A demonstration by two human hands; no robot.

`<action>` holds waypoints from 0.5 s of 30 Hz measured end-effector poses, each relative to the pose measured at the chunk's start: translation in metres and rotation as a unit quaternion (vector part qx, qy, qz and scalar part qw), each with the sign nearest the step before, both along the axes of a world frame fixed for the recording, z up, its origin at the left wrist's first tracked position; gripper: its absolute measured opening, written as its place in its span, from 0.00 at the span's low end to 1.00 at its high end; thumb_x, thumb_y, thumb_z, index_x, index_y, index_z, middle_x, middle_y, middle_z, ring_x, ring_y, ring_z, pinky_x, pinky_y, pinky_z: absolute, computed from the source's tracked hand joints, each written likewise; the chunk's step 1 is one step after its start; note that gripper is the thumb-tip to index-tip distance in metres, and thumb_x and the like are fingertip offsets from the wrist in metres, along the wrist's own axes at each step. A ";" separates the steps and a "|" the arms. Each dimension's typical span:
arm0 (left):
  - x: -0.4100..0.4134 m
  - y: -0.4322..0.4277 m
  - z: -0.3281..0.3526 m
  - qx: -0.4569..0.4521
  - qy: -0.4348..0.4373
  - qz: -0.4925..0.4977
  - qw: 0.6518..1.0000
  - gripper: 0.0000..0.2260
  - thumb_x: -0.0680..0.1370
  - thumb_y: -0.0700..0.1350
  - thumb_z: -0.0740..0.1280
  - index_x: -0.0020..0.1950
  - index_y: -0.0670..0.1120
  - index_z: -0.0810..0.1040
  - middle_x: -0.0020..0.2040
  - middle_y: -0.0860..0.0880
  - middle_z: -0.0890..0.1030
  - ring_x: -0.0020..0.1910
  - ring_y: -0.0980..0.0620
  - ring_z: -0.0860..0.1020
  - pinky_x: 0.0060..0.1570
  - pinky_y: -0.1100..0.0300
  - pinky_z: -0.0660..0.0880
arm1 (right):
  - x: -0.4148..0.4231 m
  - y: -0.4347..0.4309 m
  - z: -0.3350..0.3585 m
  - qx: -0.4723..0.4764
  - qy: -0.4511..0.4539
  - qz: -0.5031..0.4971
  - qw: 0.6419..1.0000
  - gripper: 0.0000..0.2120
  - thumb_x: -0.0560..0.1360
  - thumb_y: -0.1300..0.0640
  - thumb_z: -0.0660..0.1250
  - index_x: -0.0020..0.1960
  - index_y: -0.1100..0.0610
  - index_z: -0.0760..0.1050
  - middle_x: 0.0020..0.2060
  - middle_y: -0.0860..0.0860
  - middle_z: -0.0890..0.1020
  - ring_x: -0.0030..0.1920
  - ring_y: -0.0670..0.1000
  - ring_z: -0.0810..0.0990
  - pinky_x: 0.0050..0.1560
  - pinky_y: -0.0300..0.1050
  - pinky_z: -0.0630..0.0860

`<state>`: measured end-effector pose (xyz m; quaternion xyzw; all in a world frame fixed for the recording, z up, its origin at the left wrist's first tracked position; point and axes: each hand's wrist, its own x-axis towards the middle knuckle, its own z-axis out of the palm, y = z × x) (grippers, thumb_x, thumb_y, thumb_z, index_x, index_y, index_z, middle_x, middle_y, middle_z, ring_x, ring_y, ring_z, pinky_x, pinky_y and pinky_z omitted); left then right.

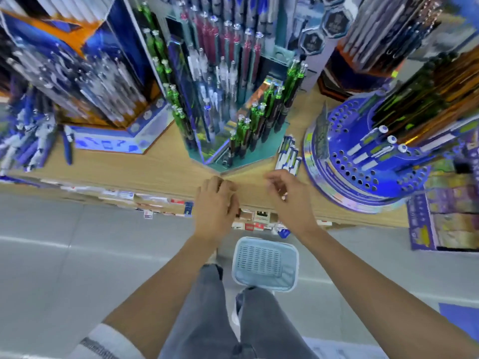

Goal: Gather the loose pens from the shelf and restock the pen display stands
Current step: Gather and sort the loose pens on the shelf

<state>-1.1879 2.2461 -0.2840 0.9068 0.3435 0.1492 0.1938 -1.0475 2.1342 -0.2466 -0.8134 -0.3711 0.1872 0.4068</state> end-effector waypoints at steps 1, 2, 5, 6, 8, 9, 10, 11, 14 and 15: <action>-0.016 0.006 0.000 0.006 0.015 0.036 0.999 0.14 0.72 0.48 0.57 0.50 0.45 0.78 0.48 0.44 0.76 0.46 0.41 0.75 0.43 0.51 0.69 | -0.013 0.008 0.002 -0.004 0.005 0.051 0.999 0.08 0.77 0.61 0.65 0.55 0.55 0.78 0.41 0.46 0.80 0.40 0.41 0.76 0.41 0.35 0.73; -0.032 0.014 0.000 0.008 0.029 0.071 0.997 0.15 0.71 0.48 0.57 0.51 0.44 0.78 0.50 0.43 0.76 0.48 0.40 0.75 0.44 0.50 0.69 | -0.026 0.017 0.002 -0.010 0.001 0.102 0.995 0.08 0.77 0.61 0.66 0.55 0.56 0.78 0.43 0.47 0.80 0.41 0.41 0.76 0.43 0.34 0.72; -0.079 0.043 -0.001 -0.001 0.097 0.138 0.986 0.22 0.71 0.47 0.63 0.64 0.42 0.73 0.66 0.39 0.72 0.64 0.36 0.71 0.58 0.44 0.69 | -0.065 0.049 -0.005 -0.045 -0.022 0.214 0.975 0.13 0.76 0.60 0.66 0.60 0.59 0.77 0.54 0.53 0.79 0.52 0.49 0.78 0.54 0.41 0.72; -0.094 0.054 -0.001 -0.020 0.136 0.135 0.981 0.27 0.73 0.46 0.65 0.71 0.43 0.68 0.73 0.39 0.66 0.71 0.37 0.65 0.65 0.43 0.64 | -0.077 0.060 -0.010 -0.064 -0.038 0.232 0.970 0.16 0.75 0.60 0.66 0.62 0.60 0.76 0.58 0.56 0.78 0.57 0.53 0.77 0.58 0.44 0.70; -0.119 0.077 -0.002 -0.053 0.213 0.103 0.970 0.34 0.77 0.49 0.64 0.79 0.47 0.52 0.79 0.44 0.50 0.78 0.42 0.50 0.73 0.45 0.51 | -0.098 0.079 -0.020 -0.110 -0.075 0.243 0.961 0.22 0.73 0.60 0.68 0.66 0.63 0.74 0.63 0.61 0.76 0.64 0.62 0.74 0.63 0.48 0.68; -0.129 0.087 -0.004 -0.052 0.243 0.082 0.965 0.34 0.78 0.50 0.62 0.79 0.49 0.47 0.80 0.46 0.45 0.78 0.44 0.46 0.74 0.46 0.47 | -0.107 0.087 -0.026 -0.128 -0.097 0.240 0.957 0.24 0.71 0.61 0.70 0.66 0.63 0.74 0.64 0.63 0.75 0.65 0.64 0.73 0.64 0.51 0.68; -0.138 0.098 -0.003 -0.048 0.270 0.055 0.960 0.34 0.79 0.51 0.60 0.79 0.50 0.45 0.80 0.48 0.44 0.78 0.45 0.44 0.75 0.46 0.46 | -0.115 0.095 -0.029 -0.142 -0.120 0.235 0.954 0.25 0.70 0.61 0.71 0.67 0.63 0.74 0.65 0.63 0.74 0.65 0.65 0.73 0.64 0.54 0.69; -0.146 0.107 -0.003 -0.045 0.276 0.021 0.960 0.33 0.79 0.51 0.60 0.79 0.51 0.46 0.80 0.49 0.45 0.78 0.46 0.46 0.75 0.47 0.47 | -0.124 0.104 -0.031 -0.155 -0.142 0.224 0.952 0.25 0.70 0.60 0.72 0.66 0.62 0.75 0.65 0.63 0.74 0.64 0.65 0.74 0.63 0.57 0.70; -0.171 0.136 0.000 -0.080 0.160 -0.063 0.982 0.25 0.75 0.50 0.60 0.73 0.49 0.67 0.76 0.47 0.63 0.74 0.44 0.62 0.71 0.48 0.61 | -0.146 0.136 -0.028 -0.241 -0.187 0.140 0.942 0.20 0.72 0.57 0.70 0.63 0.57 0.77 0.60 0.60 0.76 0.60 0.63 0.74 0.59 0.54 0.71; -0.180 0.146 0.003 -0.112 0.092 -0.071 0.987 0.22 0.74 0.50 0.59 0.67 0.47 0.75 0.70 0.45 0.72 0.69 0.42 0.70 0.67 0.48 0.68 | -0.153 0.148 -0.027 -0.250 -0.185 0.104 0.945 0.17 0.72 0.57 0.69 0.61 0.56 0.78 0.58 0.59 0.76 0.58 0.63 0.75 0.57 0.53 0.71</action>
